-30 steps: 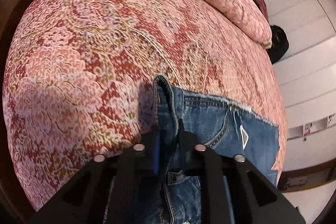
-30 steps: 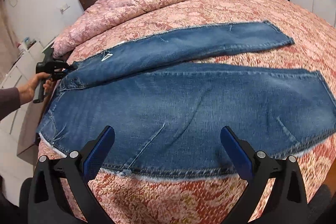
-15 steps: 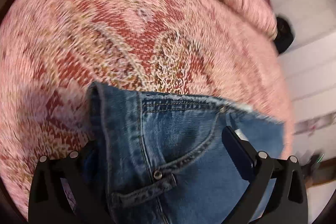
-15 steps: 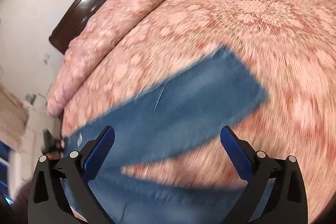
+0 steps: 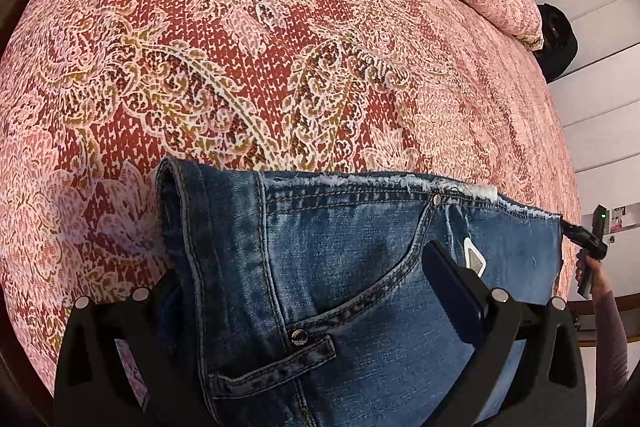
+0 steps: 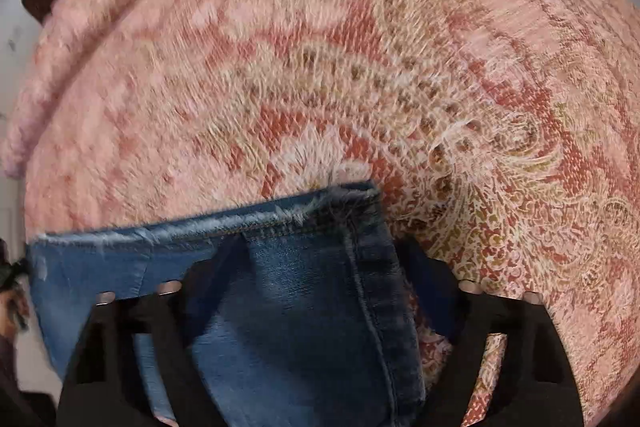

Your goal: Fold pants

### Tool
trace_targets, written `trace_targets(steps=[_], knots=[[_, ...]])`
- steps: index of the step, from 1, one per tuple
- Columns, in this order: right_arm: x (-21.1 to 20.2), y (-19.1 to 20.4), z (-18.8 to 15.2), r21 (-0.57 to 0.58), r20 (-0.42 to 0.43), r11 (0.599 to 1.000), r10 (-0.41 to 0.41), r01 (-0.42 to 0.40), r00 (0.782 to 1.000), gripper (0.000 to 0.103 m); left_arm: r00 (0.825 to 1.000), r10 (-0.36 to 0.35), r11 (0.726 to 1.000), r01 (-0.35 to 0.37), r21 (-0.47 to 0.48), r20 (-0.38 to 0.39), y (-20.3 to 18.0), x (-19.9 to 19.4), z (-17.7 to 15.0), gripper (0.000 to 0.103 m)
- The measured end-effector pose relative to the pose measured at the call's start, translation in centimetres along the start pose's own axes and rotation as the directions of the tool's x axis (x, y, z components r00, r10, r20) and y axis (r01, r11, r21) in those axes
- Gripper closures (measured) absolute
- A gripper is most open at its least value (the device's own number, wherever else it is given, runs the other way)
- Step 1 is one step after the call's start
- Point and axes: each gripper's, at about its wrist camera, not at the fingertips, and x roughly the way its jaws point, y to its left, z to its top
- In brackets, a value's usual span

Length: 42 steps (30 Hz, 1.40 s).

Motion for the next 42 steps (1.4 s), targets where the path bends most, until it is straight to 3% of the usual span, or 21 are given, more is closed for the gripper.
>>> trace_targets(steps=[2, 3, 4, 5, 6, 8, 9, 10, 12, 15, 20, 22, 25, 33, 38, 42], knots=[[-0.1, 0.4, -0.1, -0.042, 0.008, 0.999, -0.023, 0.024, 1.0, 0.042, 1.0, -0.008, 1.0, 0.008, 0.007, -0.005, 0.1, 0.0, 0.1, 0.003], [-0.6, -0.2, -0.2, -0.029, 0.02, 0.999, -0.028, 0.029, 0.999, 0.071, 1.0, -0.016, 1.0, 0.016, 0.007, -0.006, 0.1, 0.0, 0.2, 0.003], [-1.1, -0.8, -0.2, -0.012, 0.034, 1.0, -0.009, 0.01, 0.999, 0.093, 1.0, -0.019, 1.0, 0.019, 0.004, -0.008, 0.3, -0.1, 0.2, 0.005], [-1.8, -1.3, -0.4, 0.001, 0.051, 0.999, 0.039, -0.039, 0.998, 0.095, 1.0, -0.016, 1.0, 0.016, 0.001, -0.008, 0.6, -0.3, 0.2, 0.007], [-2.0, -1.2, -0.5, -0.021, 0.055, 0.999, 0.037, -0.036, 0.998, 0.097, 1.0, -0.01, 1.0, 0.01, -0.001, -0.008, 0.9, -0.4, 0.3, 0.016], [-1.9, -0.4, -0.9, -0.067, 0.054, 0.998, -0.004, 0.008, 0.999, 0.097, 0.999, 0.037, 0.999, -0.037, -0.016, -0.013, 1.8, -0.9, 0.2, 0.045], [-1.9, -0.1, -1.2, -0.069, 0.065, 0.997, -0.02, 0.025, 0.998, 0.097, 0.998, 0.06, 0.997, -0.06, -0.037, -0.017, 2.5, -1.3, 0.1, 0.076], [-1.9, 0.2, -1.4, -0.068, 0.077, 0.997, -0.03, 0.035, 0.997, 0.097, 0.999, 0.032, 0.996, -0.033, -0.077, -0.02, 3.6, -1.8, 0.0, 0.086], [-1.8, 0.8, -1.6, -0.07, 0.102, 0.995, -0.057, 0.065, 0.993, 0.098, 0.999, 0.04, 0.998, -0.041, -0.043, -0.003, 3.0, -2.4, -0.4, 0.091], [-2.1, 1.2, -1.5, -0.097, 0.136, 0.988, -0.109, 0.123, 0.985, 0.098, 0.992, 0.117, 0.993, -0.118, 0.026, 0.048, 1.7, -2.4, -1.0, 0.093], [-4.8, 2.4, -1.8, -0.152, 0.24, 0.972, -0.138, 0.178, 0.961, 0.098, 0.968, 0.153, 0.976, -0.18, 0.125, 0.2, 0.1, -4.3, -2.7, 0.094], [-6.6, 2.7, -2.3, -0.161, 0.3, 0.97, -0.127, 0.181, 0.945, 0.098, 0.956, 0.121, 0.978, -0.161, 0.134, 0.266, -0.1, -5.8, -2.8, 0.094], [-8.8, 2.7, -3.7, -0.176, 0.383, 0.97, -0.091, 0.17, 0.919, 0.098, 0.925, 0.066, 0.977, -0.136, 0.164, 0.375, -0.3, -8.2, -4.8, 0.094], [-12.1, 2.9, -11.0, -0.197, 0.499, 0.954, -0.101, 0.226, 0.861, 0.098, 0.858, -0.044, 0.979, -0.065, 0.193, 0.511, -0.4, -13.1, -9.8, 0.094], [-13.2, 2.5, -16.1, -0.198, 0.531, 0.949, -0.105, 0.244, 0.841, 0.098, 0.842, -0.099, 0.986, 0.011, 0.166, 0.531, 1.1, -14.7, -14.1, 0.094], [-13.7, 2.2, -20.0, -0.194, 0.535, 0.948, -0.114, 0.253, 0.837, 0.098, 0.839, -0.124, 0.988, 0.054, 0.146, 0.529, 2.2, -15.0, -17.1, 0.093]])
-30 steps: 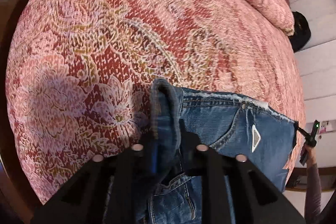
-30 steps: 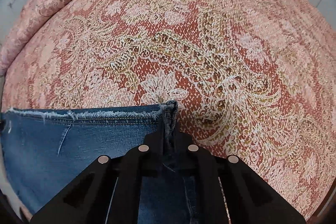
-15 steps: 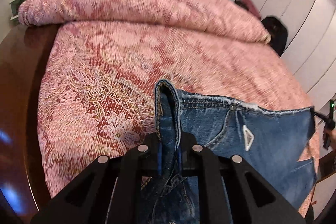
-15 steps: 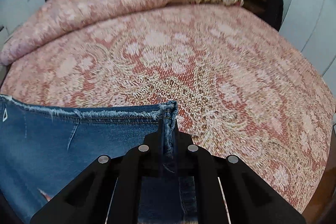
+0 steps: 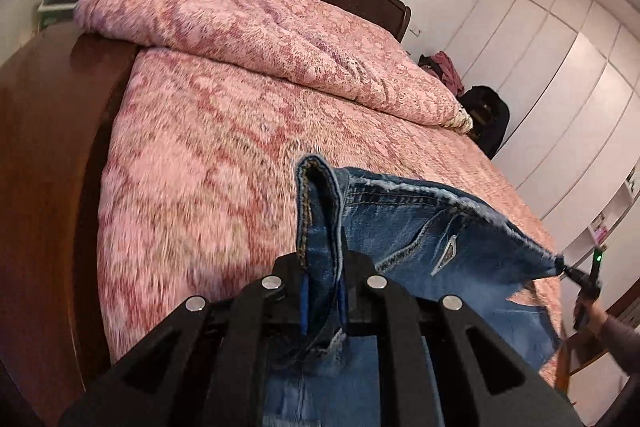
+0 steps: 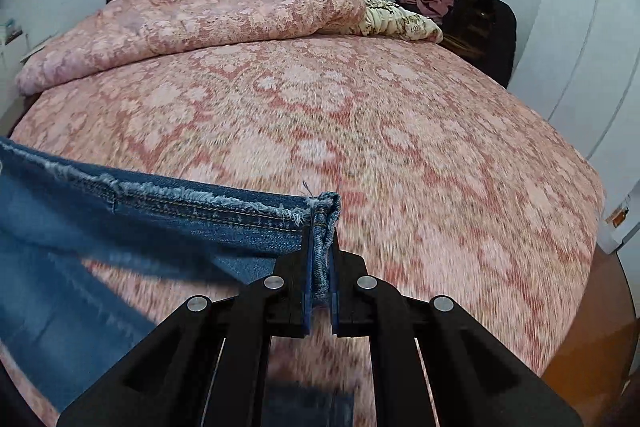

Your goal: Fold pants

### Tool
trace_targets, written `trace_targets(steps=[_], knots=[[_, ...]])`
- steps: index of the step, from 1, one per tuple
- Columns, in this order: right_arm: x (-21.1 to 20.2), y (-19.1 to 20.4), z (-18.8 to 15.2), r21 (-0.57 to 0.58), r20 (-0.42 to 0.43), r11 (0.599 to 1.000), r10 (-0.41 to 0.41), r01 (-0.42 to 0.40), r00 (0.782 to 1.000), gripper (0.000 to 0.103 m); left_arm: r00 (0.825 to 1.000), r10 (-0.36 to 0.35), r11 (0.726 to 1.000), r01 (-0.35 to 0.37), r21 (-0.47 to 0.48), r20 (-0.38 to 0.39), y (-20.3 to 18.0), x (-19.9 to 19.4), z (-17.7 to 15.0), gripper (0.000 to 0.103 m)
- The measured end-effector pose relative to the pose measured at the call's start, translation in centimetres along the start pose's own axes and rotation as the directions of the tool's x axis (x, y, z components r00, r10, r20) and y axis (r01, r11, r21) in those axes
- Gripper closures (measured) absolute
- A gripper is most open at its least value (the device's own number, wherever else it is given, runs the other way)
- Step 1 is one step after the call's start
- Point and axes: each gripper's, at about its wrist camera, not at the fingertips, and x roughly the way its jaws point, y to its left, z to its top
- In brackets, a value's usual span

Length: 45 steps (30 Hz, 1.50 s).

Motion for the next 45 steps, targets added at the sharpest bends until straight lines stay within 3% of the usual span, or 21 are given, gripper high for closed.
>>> trace_targets(steps=[4, 6, 8, 10, 12, 14, 16, 18, 20, 21, 22, 23, 27, 29, 31, 34, 35, 37, 38, 40, 45], knots=[[-1.3, 0.1, -4.0, 0.006, -0.045, 1.0, -0.011, 0.012, 0.999, 0.098, 1.0, -0.003, 1.0, 0.003, 0.006, -0.024, 0.3, -1.3, -2.6, 0.091], [-1.4, 0.6, -6.4, -0.015, -0.091, 0.999, -0.03, 0.028, 0.995, 0.098, 0.999, -0.006, 1.0, 0.006, -0.013, -0.044, 0.8, -2.1, -4.0, 0.084], [-1.0, 1.0, -8.3, -0.022, -0.176, 0.999, -0.043, 0.04, 0.983, 0.094, 0.997, 0.029, 1.0, -0.029, 0.0, -0.068, 1.0, -2.8, -5.2, 0.069], [-1.1, 1.1, -10.4, 0.001, -0.255, 0.998, -0.059, 0.061, 0.965, 0.077, 0.993, 0.064, 0.998, -0.065, -0.003, -0.094, 1.4, -3.5, -6.2, 0.041], [-3.0, 0.2, -11.8, 0.114, -0.254, 0.992, -0.027, 0.058, 0.967, 0.067, 0.975, 0.168, 0.985, -0.17, 0.0, -0.147, 1.8, -4.1, -7.0, 0.028], [-4.2, -1.0, -13.2, 0.262, -0.288, 0.963, 0.011, 0.068, 0.958, 0.063, 0.956, 0.243, 0.969, -0.249, -0.012, -0.164, 2.2, -5.4, -7.8, 0.024], [-5.6, -2.8, -14.7, 0.505, -0.248, 0.863, 0.163, -0.017, 0.955, 0.063, 0.935, 0.308, 0.945, -0.321, -0.053, -0.177, 2.4, -6.7, -8.5, 0.017], [-6.3, -4.1, -16.0, 0.722, -0.16, 0.686, 0.292, -0.09, 0.943, 0.063, 0.942, 0.292, 0.94, -0.315, -0.134, -0.164, 2.3, -8.5, -9.5, 0.015], [-6.0, -4.8, -17.3, 0.872, -0.024, 0.452, 0.418, -0.185, 0.908, 0.063, 0.96, 0.242, 0.935, -0.27, -0.229, -0.143, 1.6, -10.1, -10.5, 0.011], [-5.6, -4.9, -18.1, 0.928, 0.057, 0.302, 0.46, -0.217, 0.886, 0.062, 0.969, 0.208, 0.934, -0.237, -0.267, -0.13, 1.2, -10.6, -11.0, 0.011], [-5.1, -4.6, -18.5, 0.947, 0.128, 0.199, 0.486, -0.252, 0.865, 0.062, 0.979, 0.167, 0.933, -0.195, -0.304, -0.115, 0.4, -11.2, -11.7, 0.011], [-4.6, -4.3, -18.6, 0.955, 0.174, 0.126, 0.493, -0.268, 0.853, 0.062, 0.984, 0.141, 0.93, -0.169, -0.327, -0.106, -0.3, -11.5, -12.3, 0.01], [-3.1, -3.4, -18.5, 0.971, 0.192, 0.04, 0.47, -0.237, 0.862, 0.062, 0.994, 0.047, 0.913, -0.083, -0.4, -0.098, -2.3, -11.4, -14.3, 0.008], [-2.3, -3.4, -18.4, 0.97, 0.215, 0.004, 0.453, -0.243, 0.865, 0.062, 0.994, 0.012, 0.904, -0.056, -0.424, -0.107, -3.2, -11.0, -15.3, 0.008], [-1.8, -3.5, -18.4, 0.975, 0.195, 0.01, 0.433, -0.221, 0.88, 0.062, 0.995, -0.009, 0.898, -0.038, -0.438, -0.104, -3.7, -10.5, -16.2, 0.008], [-0.9, -4.0, -18.7, 0.974, 0.215, -0.025, 0.4, -0.224, 0.891, 0.063, 0.994, -0.032, 0.882, -0.021, -0.471, -0.104, -3.9, -9.7, -16.6, 0.008], [-0.5, -4.1, -18.4, 0.972, 0.221, -0.012, 0.398, -0.236, 0.89, 0.068, 0.995, -0.041, 0.871, -0.007, -0.491, -0.088, -3.8, -9.5, -16.6, 0.008], [-0.2, -4.2, -18.0, 0.971, 0.196, 0.052, 0.387, -0.234, 0.901, 0.096, 0.996, -0.056, 0.845, 0.012, -0.534, -0.066, -3.4, -9.1, -16.3, 0.008], [0.1, -4.2, -17.9, 0.967, 0.199, 0.071, 0.383, -0.243, 0.902, 0.101, 0.997, -0.049, 0.836, 0.006, -0.549, -0.063, -3.3, -8.9, -16.0, 0.008], [0.6, -4.2, -17.9, 0.966, 0.18, 0.108, 0.372, -0.235, 0.911, 0.102, 0.998, -0.047, 0.818, 0.015, -0.575, -0.04, -3.0, -8.6, -15.6, 0.008], [1.5, -3.7, -18.7, 0.964, 0.162, 0.137, 0.378, -0.229, 0.912, 0.102, 0.998, -0.029, 0.698, 0.065, -0.713, 0.062, -1.6, -7.9, -14.5, 0.008]])
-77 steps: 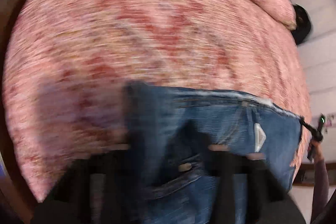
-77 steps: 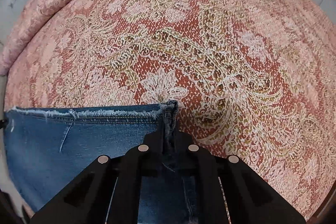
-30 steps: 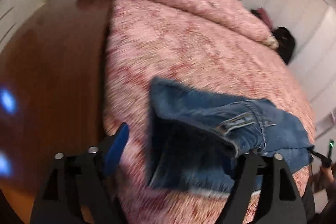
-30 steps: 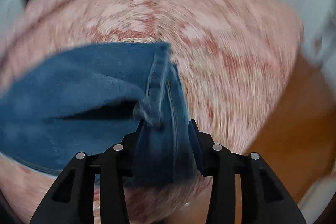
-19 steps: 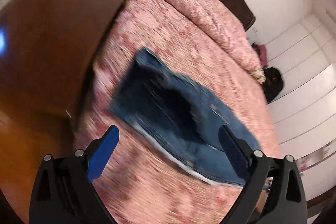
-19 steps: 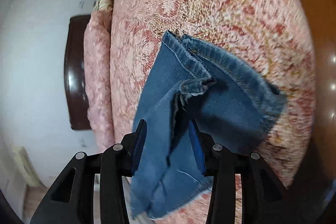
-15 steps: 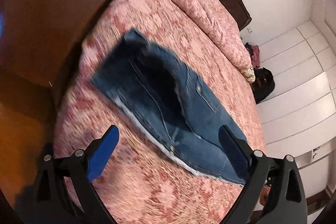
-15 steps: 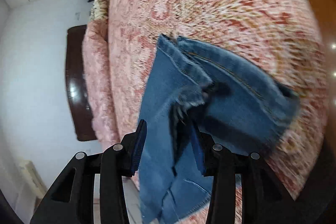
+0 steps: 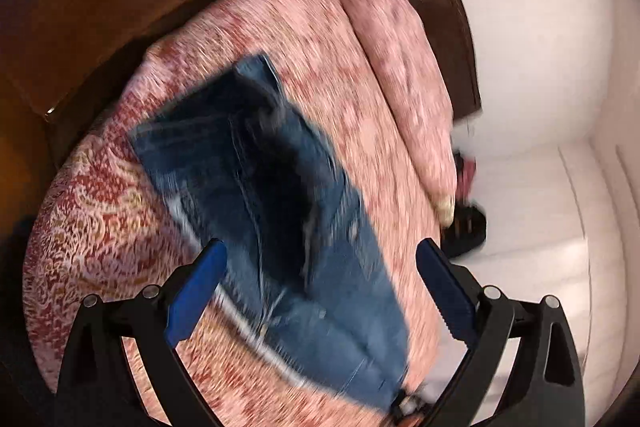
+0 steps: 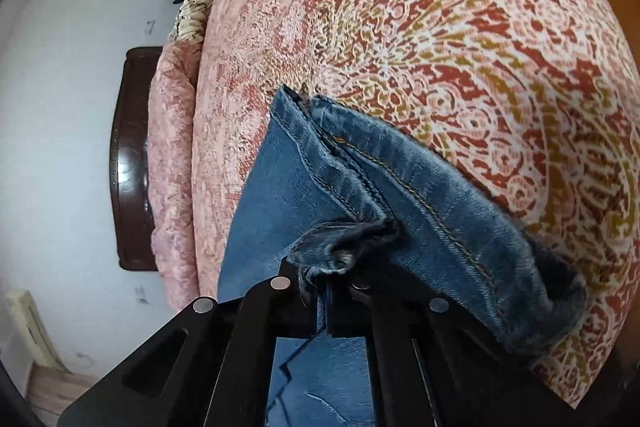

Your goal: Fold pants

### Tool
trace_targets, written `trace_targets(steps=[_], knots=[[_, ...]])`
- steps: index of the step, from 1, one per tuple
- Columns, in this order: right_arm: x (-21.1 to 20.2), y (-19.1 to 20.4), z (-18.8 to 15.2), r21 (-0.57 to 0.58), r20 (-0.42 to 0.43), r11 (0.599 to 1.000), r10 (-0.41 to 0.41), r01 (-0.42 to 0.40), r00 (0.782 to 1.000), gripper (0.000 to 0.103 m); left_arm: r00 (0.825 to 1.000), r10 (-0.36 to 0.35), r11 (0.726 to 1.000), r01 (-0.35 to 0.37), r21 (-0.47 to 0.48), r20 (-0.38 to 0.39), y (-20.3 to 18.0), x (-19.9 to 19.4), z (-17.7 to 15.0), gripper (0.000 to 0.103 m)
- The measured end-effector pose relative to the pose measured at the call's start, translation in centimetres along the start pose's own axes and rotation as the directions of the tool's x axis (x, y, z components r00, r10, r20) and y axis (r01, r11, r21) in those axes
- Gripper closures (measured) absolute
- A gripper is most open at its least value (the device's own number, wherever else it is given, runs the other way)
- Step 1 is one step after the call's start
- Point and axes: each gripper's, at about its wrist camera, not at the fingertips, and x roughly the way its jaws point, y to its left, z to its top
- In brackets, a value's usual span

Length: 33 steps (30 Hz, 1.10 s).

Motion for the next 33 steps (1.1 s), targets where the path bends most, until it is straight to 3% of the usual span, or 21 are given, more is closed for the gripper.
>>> trace_targets(steps=[3, 5, 7, 10, 14, 19, 22, 24, 26, 29, 32, 33], knots=[[-0.2, -0.2, 0.0, -0.019, -0.005, 1.0, 0.001, -0.001, 1.0, 0.102, 0.999, -0.011, 0.997, 0.015, -0.074, 0.053, 0.1, 0.8, 1.0, 0.009], [-0.2, 0.0, 0.1, -0.014, -0.008, 1.0, 0.011, -0.011, 1.0, 0.102, 0.998, 0.006, 0.997, -0.001, -0.083, 0.063, -0.3, 1.6, 1.6, 0.028], [-0.2, 0.9, 0.5, -0.023, -0.012, 0.999, 0.027, -0.028, 1.0, 0.102, 1.0, 0.004, 0.996, -0.001, -0.086, 0.024, -0.6, 3.1, 2.1, 0.061], [-0.4, 2.0, 1.2, -0.018, -0.021, 0.998, 0.055, -0.056, 0.998, 0.102, 0.997, 0.079, 0.995, -0.08, -0.067, -0.005, -1.7, 5.1, 2.6, 0.081], [-0.7, 5.5, 2.3, -0.044, -0.03, 0.994, 0.101, -0.102, 0.994, 0.102, 0.997, 0.081, 0.991, -0.082, -0.103, -0.012, -3.2, 6.6, 4.3, 0.093], [-0.8, 13.7, 4.3, -0.137, -0.028, 0.969, 0.205, -0.207, 0.978, 0.102, 1.0, 0.009, 0.995, -0.011, -0.095, -0.02, -6.0, 7.2, 7.1, 0.094], [-2.7, 17.9, 4.4, -0.219, -0.019, 0.922, 0.323, -0.319, 0.946, 0.102, 0.994, -0.105, 0.995, 0.105, 0.003, -0.017, -8.7, 6.4, 7.5, 0.095], [-4.2, 18.1, 4.0, -0.254, -0.022, 0.903, 0.353, -0.347, 0.935, 0.102, 0.986, -0.16, 0.983, 0.163, 0.088, -0.045, -9.6, 5.5, 7.4, 0.095], [-5.3, 16.1, 3.5, -0.286, -0.021, 0.907, 0.317, -0.31, 0.948, 0.102, 0.988, -0.135, 0.976, 0.146, 0.162, -0.079, -8.4, 4.6, 7.1, 0.095], [-4.5, 7.7, 3.1, -0.238, -0.032, 0.965, 0.107, -0.112, 0.994, 0.102, 0.985, -0.004, 0.988, 0.03, 0.15, -0.17, -3.0, 4.7, 7.3, 0.094], [-2.8, 1.1, 2.4, -0.215, -0.058, 0.974, -0.089, 0.075, 0.994, 0.102, 0.955, 0.151, 0.979, -0.107, 0.175, -0.256, 1.3, 5.5, 6.3, 0.094], [-2.6, -0.9, 1.9, -0.2, -0.055, 0.976, -0.095, 0.083, 0.994, 0.103, 0.944, 0.186, 0.972, -0.137, 0.189, -0.272, 2.1, 5.6, 5.8, 0.094]])
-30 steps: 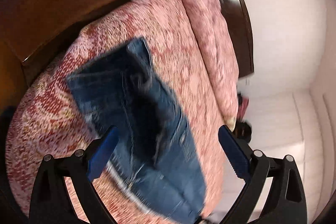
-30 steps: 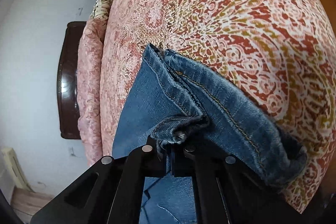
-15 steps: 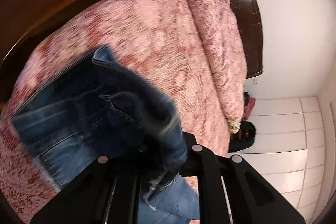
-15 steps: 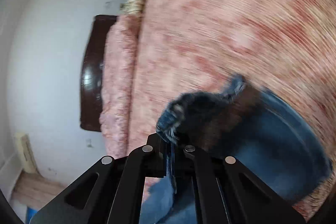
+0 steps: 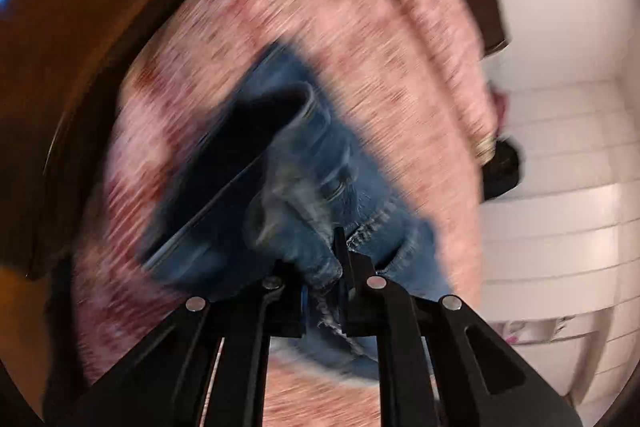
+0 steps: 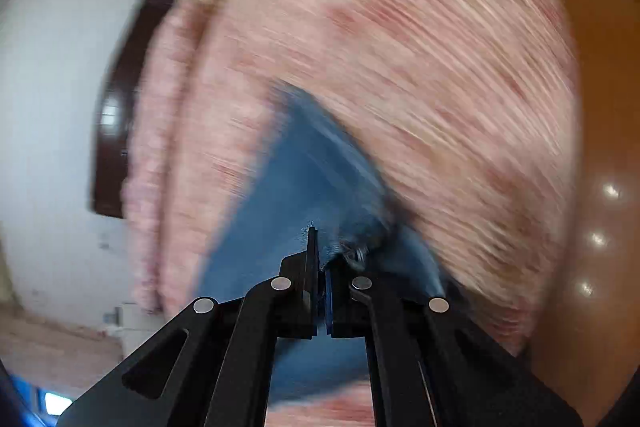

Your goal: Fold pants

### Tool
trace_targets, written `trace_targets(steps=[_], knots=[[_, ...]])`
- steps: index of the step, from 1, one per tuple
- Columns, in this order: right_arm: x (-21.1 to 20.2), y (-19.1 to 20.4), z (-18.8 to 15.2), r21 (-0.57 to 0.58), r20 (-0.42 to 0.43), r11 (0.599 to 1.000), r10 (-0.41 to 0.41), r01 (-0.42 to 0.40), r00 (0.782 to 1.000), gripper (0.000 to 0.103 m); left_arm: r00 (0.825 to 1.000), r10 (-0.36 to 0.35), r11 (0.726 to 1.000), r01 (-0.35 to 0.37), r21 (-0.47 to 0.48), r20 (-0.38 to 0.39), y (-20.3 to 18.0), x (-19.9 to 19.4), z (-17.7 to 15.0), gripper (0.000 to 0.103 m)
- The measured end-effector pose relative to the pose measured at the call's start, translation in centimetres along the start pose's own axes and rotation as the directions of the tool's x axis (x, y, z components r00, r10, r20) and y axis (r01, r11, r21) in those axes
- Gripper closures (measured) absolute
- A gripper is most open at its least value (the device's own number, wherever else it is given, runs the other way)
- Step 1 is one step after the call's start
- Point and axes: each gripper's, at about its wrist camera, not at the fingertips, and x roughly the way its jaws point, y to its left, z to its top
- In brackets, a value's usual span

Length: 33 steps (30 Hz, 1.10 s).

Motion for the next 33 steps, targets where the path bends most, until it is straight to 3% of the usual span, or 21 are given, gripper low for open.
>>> trace_targets(steps=[4, 6, 8, 10, 13, 16, 22, 25, 31, 33], knots=[[-0.7, 0.8, -0.3, -0.024, 0.015, 0.999, -0.023, 0.023, 1.0, 0.103, 1.0, -0.023, 1.0, 0.024, -0.018, 0.01, 0.6, -0.5, -0.5, 0.094], [-1.7, 2.1, 0.4, -0.037, 0.021, 0.999, 0.023, -0.022, 1.0, 0.103, 1.0, -0.01, 1.0, 0.01, 0.012, 0.002, -0.3, -1.0, -0.3, 0.094], [-2.8, 3.8, 0.5, -0.097, 0.023, 0.995, 0.012, -0.01, 1.0, 0.103, 1.0, 0.01, 0.998, -0.01, 0.069, -0.01, -1.3, -1.8, -0.2, 0.094], [-3.1, 3.7, 0.4, -0.129, 0.002, 0.991, -0.028, 0.028, 1.0, 0.103, 0.999, 0.021, 0.995, -0.018, 0.097, -0.029, -1.5, -2.1, -0.2, 0.093], [-1.8, 1.7, -0.3, -0.112, -0.046, 0.989, -0.103, 0.097, 0.994, 0.103, 0.99, 0.108, 0.989, -0.097, 0.115, -0.091, -0.6, -1.1, -0.4, 0.093], [-2.1, 0.5, -0.9, -0.075, -0.039, 0.994, -0.08, 0.077, 0.996, 0.103, 0.992, 0.103, 0.991, -0.096, 0.095, -0.075, -0.1, -1.4, -0.9, 0.092], [-2.1, 3.2, -1.4, -0.209, -0.042, 0.967, -0.158, 0.146, 0.987, 0.103, 0.983, 0.186, 0.964, -0.181, 0.194, -0.005, -2.0, -1.7, -1.0, 0.092], [-1.4, 3.0, -1.8, -0.276, -0.041, 0.944, -0.202, 0.183, 0.978, 0.103, 0.982, 0.19, 0.969, -0.187, 0.16, -0.001, -1.0, -1.4, -0.7, 0.091], [-1.1, 1.8, -1.9, -0.264, -0.035, 0.951, -0.176, 0.161, 0.984, 0.103, 0.982, 0.185, 0.974, -0.189, 0.129, 0.041, -0.4, -1.5, -1.3, 0.091], [-1.3, 1.1, -1.7, -0.195, -0.066, 0.973, -0.142, 0.127, 0.988, 0.101, 0.976, 0.213, 0.967, -0.218, 0.133, 0.052, -0.8, -1.8, -1.6, 0.089]])
